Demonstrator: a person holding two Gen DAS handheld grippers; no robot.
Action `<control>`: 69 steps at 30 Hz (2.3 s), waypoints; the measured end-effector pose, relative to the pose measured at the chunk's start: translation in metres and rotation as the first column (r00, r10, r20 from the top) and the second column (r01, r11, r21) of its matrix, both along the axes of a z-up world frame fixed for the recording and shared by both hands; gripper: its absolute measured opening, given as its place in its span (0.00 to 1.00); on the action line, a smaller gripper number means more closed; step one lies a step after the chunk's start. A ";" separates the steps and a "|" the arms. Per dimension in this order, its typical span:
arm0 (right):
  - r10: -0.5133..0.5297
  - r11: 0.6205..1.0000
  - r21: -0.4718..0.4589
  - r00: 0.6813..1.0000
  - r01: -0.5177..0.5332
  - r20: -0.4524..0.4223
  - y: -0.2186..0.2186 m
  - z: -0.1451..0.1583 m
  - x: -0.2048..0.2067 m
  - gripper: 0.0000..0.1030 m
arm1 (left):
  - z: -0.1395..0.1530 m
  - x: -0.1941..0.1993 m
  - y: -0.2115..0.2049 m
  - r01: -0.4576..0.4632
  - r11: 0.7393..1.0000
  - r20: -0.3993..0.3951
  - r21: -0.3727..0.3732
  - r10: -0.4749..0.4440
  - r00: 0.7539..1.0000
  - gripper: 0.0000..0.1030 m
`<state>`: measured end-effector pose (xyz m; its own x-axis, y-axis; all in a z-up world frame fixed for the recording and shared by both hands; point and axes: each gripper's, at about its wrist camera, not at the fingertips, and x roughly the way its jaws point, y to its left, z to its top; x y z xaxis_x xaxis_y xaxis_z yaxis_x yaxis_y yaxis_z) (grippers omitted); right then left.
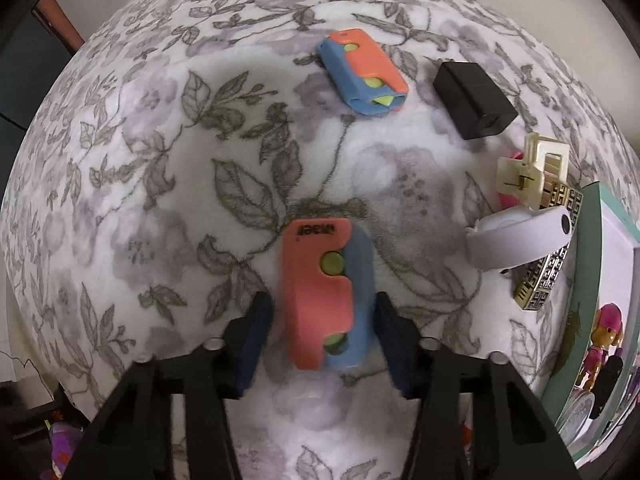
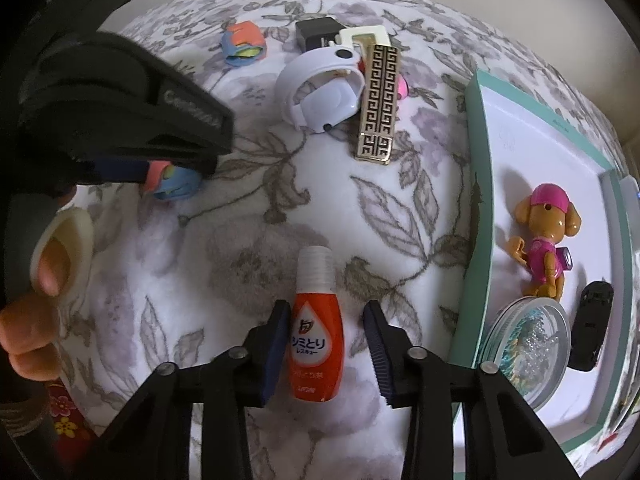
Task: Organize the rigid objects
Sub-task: 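Grasp the red bottle with the right tool while the left tool grasps the coral-blue block, then carry the red bottle toward the tray with the right tool while the left tool carries the block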
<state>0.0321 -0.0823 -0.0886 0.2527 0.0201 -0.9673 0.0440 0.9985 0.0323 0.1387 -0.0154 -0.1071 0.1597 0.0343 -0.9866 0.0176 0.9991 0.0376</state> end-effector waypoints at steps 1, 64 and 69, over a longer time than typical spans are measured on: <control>-0.004 1.000 0.004 1.000 0.004 -0.001 -0.001 0.000 0.000 0.31 | 0.002 0.001 0.000 0.004 1.000 0.000 -0.001 -0.004 1.000 0.43; -0.584 0.809 0.196 0.796 0.554 0.162 -0.253 0.075 -0.031 0.28 | 0.138 -0.052 -0.133 0.427 0.888 0.280 -0.171 -0.372 0.885 0.43; -0.595 0.799 0.209 0.790 0.563 0.145 -0.260 0.067 -0.027 0.28 | 0.124 -0.041 -0.158 0.445 0.884 0.270 -0.141 -0.399 0.877 0.43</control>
<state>0.0049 -0.3425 -0.0212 0.4438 -0.0540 -0.8945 0.5896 0.7693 0.2461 0.0980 -0.1735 0.0170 0.3351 -0.2734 -0.9016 0.4535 0.8856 -0.1000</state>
